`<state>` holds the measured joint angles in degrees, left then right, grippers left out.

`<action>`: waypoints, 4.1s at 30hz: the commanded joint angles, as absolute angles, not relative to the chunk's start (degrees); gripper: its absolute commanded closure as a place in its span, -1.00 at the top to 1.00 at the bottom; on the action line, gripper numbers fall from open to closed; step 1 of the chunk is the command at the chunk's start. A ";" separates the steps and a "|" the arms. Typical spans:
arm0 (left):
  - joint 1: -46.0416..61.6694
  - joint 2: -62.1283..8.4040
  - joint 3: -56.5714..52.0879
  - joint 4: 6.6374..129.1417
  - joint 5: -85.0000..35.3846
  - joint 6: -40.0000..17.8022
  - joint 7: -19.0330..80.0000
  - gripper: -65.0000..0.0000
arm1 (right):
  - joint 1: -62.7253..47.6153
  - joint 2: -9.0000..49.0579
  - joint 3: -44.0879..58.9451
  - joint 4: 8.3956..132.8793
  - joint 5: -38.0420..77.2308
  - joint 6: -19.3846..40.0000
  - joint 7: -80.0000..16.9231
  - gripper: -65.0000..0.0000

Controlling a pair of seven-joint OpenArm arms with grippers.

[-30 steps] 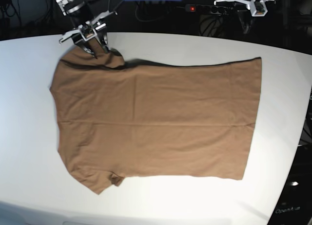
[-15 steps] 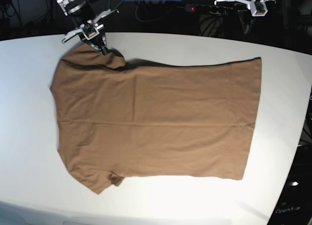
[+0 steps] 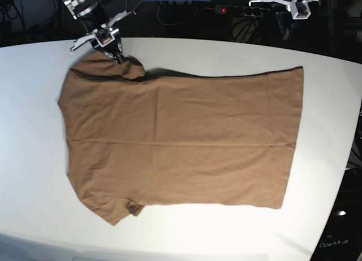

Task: Fold the T-shirt properly
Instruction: 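Lower the left gripper onto the other shoulder corner and pinch it, then lift both shoulder corners with both grippers, raising the collar edge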

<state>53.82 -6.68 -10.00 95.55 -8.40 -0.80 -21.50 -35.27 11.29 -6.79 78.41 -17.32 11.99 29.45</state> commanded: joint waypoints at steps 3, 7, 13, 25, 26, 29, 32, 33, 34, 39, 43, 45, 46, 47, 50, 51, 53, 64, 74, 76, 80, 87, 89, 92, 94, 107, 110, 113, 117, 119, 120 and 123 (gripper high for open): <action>54.90 -7.08 -10.24 98.95 -8.40 -0.66 -22.99 -0.96 | -36.97 12.18 -6.37 76.62 -21.85 12.44 13.49 -0.99; 54.73 -7.08 -12.88 102.11 -8.57 -0.66 -20.18 -0.88 | -36.97 12.18 -6.37 76.62 -21.85 12.44 13.58 -0.99; 50.59 -7.08 -18.86 104.31 -8.66 -0.66 -8.84 -0.05 | -36.97 12.18 -6.37 76.62 -21.85 12.44 13.49 -0.99; 35.30 -9.36 -27.74 99.38 -8.13 -16.13 13.76 -0.06 | -36.88 12.18 -6.20 76.62 -21.85 12.44 13.41 -0.99; 34.07 -9.01 -28.70 98.68 -8.04 -18.07 14.90 -0.06 | -36.88 12.18 -6.20 76.62 -21.85 12.44 13.41 -0.99; 31.34 -7.43 -32.13 97.98 -7.96 -22.99 17.98 -0.06 | -36.88 12.18 -6.02 76.53 -21.85 12.44 13.41 -0.99; 29.85 -7.34 -33.89 97.89 -7.96 -25.45 21.14 -0.06 | -36.88 12.18 -6.02 76.53 -21.85 12.44 13.41 -0.99; 29.49 -7.34 -34.24 97.89 -7.87 -25.89 22.29 -0.06 | -36.88 12.18 -6.02 76.53 -21.85 12.44 13.41 -0.99; 29.23 -7.52 -34.68 97.80 -7.87 -25.98 23.16 -0.06 | -36.88 12.18 -6.02 76.53 -21.85 12.44 13.41 -0.99; 27.30 -7.87 -34.68 94.29 -7.87 -25.98 24.31 -0.06 | -36.88 12.18 -6.02 76.53 -21.85 12.44 13.41 -0.99; 26.24 -7.96 -34.51 90.68 -7.87 -25.98 24.31 -0.06 | -36.88 12.18 -6.02 76.53 -21.85 12.44 13.41 -0.99; 25.63 -7.87 -34.51 89.71 -6.73 -25.98 24.04 -0.06 | -36.88 12.18 -6.02 76.53 -21.85 12.44 13.41 -0.99; 25.10 -7.69 -34.51 89.71 -5.76 -25.98 24.04 -0.06 | -36.88 12.18 -5.93 76.53 -21.85 12.44 13.41 -0.99; 24.84 -7.52 -34.51 89.71 -4.88 -25.98 24.04 -0.06 | -36.88 12.18 -5.93 76.53 -21.85 12.44 13.41 -0.99; 24.40 -7.34 -34.24 89.71 -3.91 -25.98 24.22 -0.06 | -36.88 12.18 -5.93 76.53 -21.85 12.44 13.41 -0.99; 24.40 -7.34 -34.24 89.80 -4.00 -25.98 24.22 -0.06 | -36.79 12.18 -5.93 76.53 -21.85 12.44 13.41 -0.99; 24.31 -6.20 -34.24 89.80 -3.65 -25.98 24.31 -0.06 | -36.79 12.18 -5.93 76.44 -21.85 12.44 13.32 -0.99; 24.31 -5.49 -32.84 89.80 -3.65 -25.98 24.31 -0.06 | -36.62 12.09 -6.20 76.44 -21.85 12.44 13.32 -0.99; 24.31 -5.41 -30.20 89.71 -4.00 -25.98 24.31 -0.07 | -36.62 12.18 -6.20 76.44 -21.85 12.44 13.32 -0.99; 24.31 -5.41 -30.37 89.71 -4.00 -25.98 24.31 -0.18 | -36.62 12.18 -6.20 76.44 -21.85 12.44 13.32 -0.99; 24.22 -5.41 -30.55 89.71 -4.09 -25.98 24.31 -0.88 | -36.62 12.18 -6.20 76.44 -21.85 12.44 13.32 -0.99; 24.31 -5.41 -30.64 89.98 -4.09 -25.98 24.13 -0.89 | -36.62 12.18 -6.29 76.44 -21.85 12.44 13.32 -0.99; 24.48 -5.41 -30.73 90.33 -4.09 -25.98 24.13 -0.89 | -36.62 12.18 -6.29 76.44 -21.85 12.44 13.32 -0.99; 24.66 -5.41 -30.73 91.12 -4.09 -25.98 24.22 -0.89 | -36.62 12.26 -6.29 76.62 -21.93 12.44 13.32 -0.99; 24.75 -4.97 -30.99 92.18 -4.09 -25.98 24.22 -0.89 | -36.62 13.05 -6.11 76.70 -21.93 12.44 13.67 -0.99; 24.84 -2.86 -35.82 95.78 -4.09 -26.07 24.31 -0.89 | -37.93 14.55 -5.85 84.70 -21.93 12.44 13.41 -0.99; 24.84 -2.77 -35.82 95.78 -4.09 -26.07 24.31 -0.89 | -38.02 14.90 -5.85 86.11 -21.93 12.44 13.41 -0.99; 24.84 -2.77 -35.82 95.78 -4.09 -26.07 24.31 -0.89 | -38.02 15.96 -5.85 86.81 -22.02 12.44 13.41 -0.99; 24.75 -2.77 -35.82 95.78 -4.09 -26.07 24.31 -0.89 | -37.85 16.22 -5.85 87.87 -23.16 12.44 13.41 -0.99; 24.57 -2.77 -35.82 95.78 -4.09 -26.07 24.31 -0.89 | -37.14 15.96 -5.85 88.57 -25.89 12.44 13.41 -0.99; 24.40 -2.77 -35.82 95.78 -4.09 -26.07 24.31 -0.89 | -36.79 15.69 -5.76 88.66 -27.56 12.44 13.41 -0.99; 24.31 -2.68 -35.74 95.87 -4.09 -26.07 24.31 -0.89 | -36.44 14.02 -5.76 88.66 -30.90 12.44 13.41 -0.99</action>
